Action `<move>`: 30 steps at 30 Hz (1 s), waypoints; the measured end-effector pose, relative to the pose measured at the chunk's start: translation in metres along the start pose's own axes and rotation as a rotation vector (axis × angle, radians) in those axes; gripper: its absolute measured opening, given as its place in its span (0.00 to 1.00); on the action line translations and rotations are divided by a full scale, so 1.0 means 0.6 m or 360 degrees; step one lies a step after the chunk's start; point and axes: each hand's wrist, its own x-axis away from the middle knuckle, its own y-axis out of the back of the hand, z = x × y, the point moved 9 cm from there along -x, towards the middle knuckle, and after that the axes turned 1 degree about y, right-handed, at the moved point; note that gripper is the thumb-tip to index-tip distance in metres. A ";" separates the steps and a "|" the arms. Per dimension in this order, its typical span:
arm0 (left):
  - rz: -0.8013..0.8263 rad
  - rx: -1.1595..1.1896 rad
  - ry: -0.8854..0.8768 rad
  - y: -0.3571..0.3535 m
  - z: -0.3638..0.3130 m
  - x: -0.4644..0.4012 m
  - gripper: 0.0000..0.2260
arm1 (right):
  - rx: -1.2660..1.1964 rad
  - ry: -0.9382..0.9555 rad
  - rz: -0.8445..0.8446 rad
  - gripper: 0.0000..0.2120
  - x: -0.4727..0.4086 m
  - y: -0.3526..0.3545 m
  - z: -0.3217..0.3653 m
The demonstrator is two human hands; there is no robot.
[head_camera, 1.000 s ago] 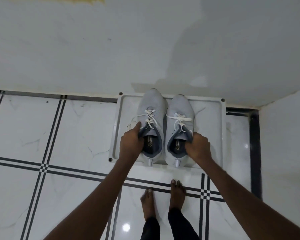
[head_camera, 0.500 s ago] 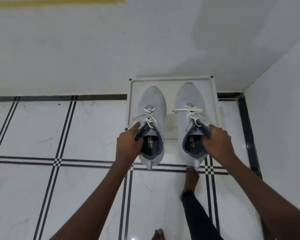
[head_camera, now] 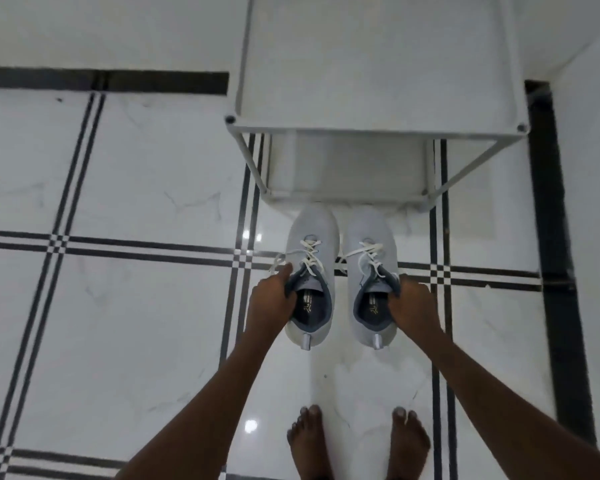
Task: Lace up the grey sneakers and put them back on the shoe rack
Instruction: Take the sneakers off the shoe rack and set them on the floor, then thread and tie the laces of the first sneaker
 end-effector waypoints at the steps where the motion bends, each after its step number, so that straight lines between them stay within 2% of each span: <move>1: -0.0001 -0.0016 0.0004 -0.036 0.022 -0.018 0.24 | -0.0001 -0.0010 -0.0008 0.08 -0.020 -0.034 -0.016; 5: -0.0062 -0.0084 -0.0011 -0.174 0.099 -0.091 0.22 | 0.0000 -0.0066 -0.0044 0.08 -0.104 -0.163 -0.084; 11: -0.0196 -0.0100 -0.0059 -0.261 0.153 -0.151 0.24 | -0.0043 -0.0160 -0.0051 0.10 -0.178 -0.255 -0.134; 14: -0.0281 -0.0046 -0.0072 -0.264 0.163 -0.164 0.23 | 0.0075 -0.0226 -0.0065 0.24 -0.191 -0.254 -0.124; 16: -0.0282 -0.0068 -0.0089 -0.262 0.160 -0.171 0.20 | 0.0229 -0.0226 -0.0226 0.35 -0.184 -0.234 -0.092; 18: -0.0284 -0.0106 -0.0109 -0.258 0.159 -0.179 0.18 | 0.0286 -0.0069 -0.0521 0.38 -0.168 -0.212 -0.034; 20: -0.0321 -0.0167 -0.0115 -0.249 0.164 -0.186 0.16 | 0.0176 0.0252 -0.0718 0.31 -0.152 -0.216 0.038; 21: -0.0349 -0.0209 -0.0112 -0.243 0.170 -0.189 0.15 | 0.0034 0.0422 -0.0706 0.26 -0.148 -0.231 0.070; 23: -0.0402 -0.0263 -0.0098 -0.229 0.187 -0.193 0.16 | -0.0232 0.0656 -0.0450 0.21 -0.151 -0.284 0.122; 26: -0.0482 -0.0284 -0.0069 -0.201 0.227 -0.195 0.14 | -0.0255 0.0907 -0.0083 0.23 -0.163 -0.364 0.176; 28: -0.0522 -0.0429 -0.0177 -0.179 0.240 -0.203 0.15 | -0.0191 0.0992 -0.0042 0.22 -0.179 -0.384 0.192; 30: -0.0404 -0.0560 -0.0328 -0.166 0.241 -0.225 0.20 | -0.0192 0.1036 -0.0087 0.18 -0.196 -0.378 0.196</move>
